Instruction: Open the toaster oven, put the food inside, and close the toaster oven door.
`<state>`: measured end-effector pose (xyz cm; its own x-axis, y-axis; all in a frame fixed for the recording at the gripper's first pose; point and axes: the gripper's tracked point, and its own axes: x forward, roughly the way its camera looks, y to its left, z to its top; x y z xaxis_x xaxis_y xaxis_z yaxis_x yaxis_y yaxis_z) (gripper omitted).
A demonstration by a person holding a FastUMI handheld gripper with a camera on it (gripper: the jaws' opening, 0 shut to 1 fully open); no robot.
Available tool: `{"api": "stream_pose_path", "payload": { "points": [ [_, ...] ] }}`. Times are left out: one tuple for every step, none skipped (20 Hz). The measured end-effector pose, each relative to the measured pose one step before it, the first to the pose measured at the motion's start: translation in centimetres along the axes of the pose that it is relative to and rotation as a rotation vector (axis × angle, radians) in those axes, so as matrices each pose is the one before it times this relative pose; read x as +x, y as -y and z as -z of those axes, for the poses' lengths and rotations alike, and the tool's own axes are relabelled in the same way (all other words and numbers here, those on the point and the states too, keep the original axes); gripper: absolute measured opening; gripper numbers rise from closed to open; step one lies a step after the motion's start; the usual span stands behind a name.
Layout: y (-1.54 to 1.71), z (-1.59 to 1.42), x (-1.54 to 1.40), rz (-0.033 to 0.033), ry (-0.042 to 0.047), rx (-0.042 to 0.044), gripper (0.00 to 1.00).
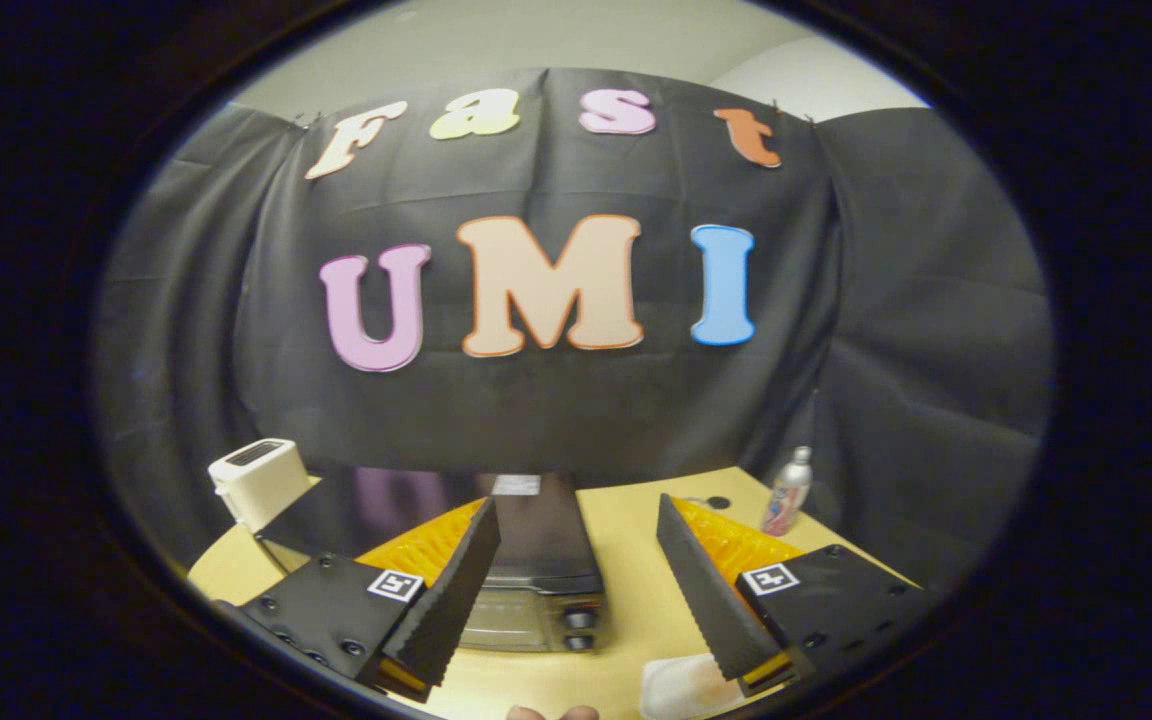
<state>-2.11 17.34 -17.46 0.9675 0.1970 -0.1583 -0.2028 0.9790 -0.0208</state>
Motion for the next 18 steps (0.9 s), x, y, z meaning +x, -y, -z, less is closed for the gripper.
{"api": "stream_pose_path", "payload": {
  "points": [
    [-1.810, 0.883, 0.261, -0.02532, -0.01432, 0.01738, 0.99],
    [-1.830, 0.871, 0.323, -0.02101, -0.02084, 0.01820, 0.99],
    [-1.509, 1.051, 0.392, -0.01315, -0.01816, 0.01313, 0.99],
    [-1.173, 0.806, 0.270, -0.01033, -0.01370, 0.00773, 0.99],
    [-1.085, 0.717, 0.356, -0.01079, -0.01401, 0.01114, 0.99],
    [-0.787, 0.843, 0.292, -0.01028, -0.01946, 0.01388, 0.99],
    [-0.444, 0.775, 0.349, 0.00070, -0.01935, 0.01200, 0.99],
    [-0.245, 0.747, 0.138, 0.00352, -0.01601, 0.00718, 0.99],
    [-0.081, 0.591, 0.142, 0.00499, -0.01254, 0.00353, 0.99],
    [0.106, 0.708, 0.058, 0.01209, -0.01322, -0.00046, 0.99],
    [0.309, 0.673, 0.175, 0.01748, -0.01543, -0.00603, 0.99],
    [0.198, 1.014, 0.037, 0.01567, -0.02618, -0.01642, 0.99],
    [-0.215, -0.217, 0.153, 0.00366, 0.02907, -0.00984, 1.00],
    [-0.086, -0.407, -0.163, -0.00036, 0.00454, -0.00072, 1.00],
    [0.210, 0.377, -0.169, 0.00327, -0.02440, -0.00497, 1.00],
    [-0.019, -0.326, 0.031, -0.00181, 0.02190, 0.00828, 1.00],
    [-0.014, 0.503, -0.064, -0.00214, -0.00935, 0.00624, 1.00],
    [0.072, -0.415, -0.031, -0.00412, 0.01767, 0.01094, 1.00]
  ]
}}
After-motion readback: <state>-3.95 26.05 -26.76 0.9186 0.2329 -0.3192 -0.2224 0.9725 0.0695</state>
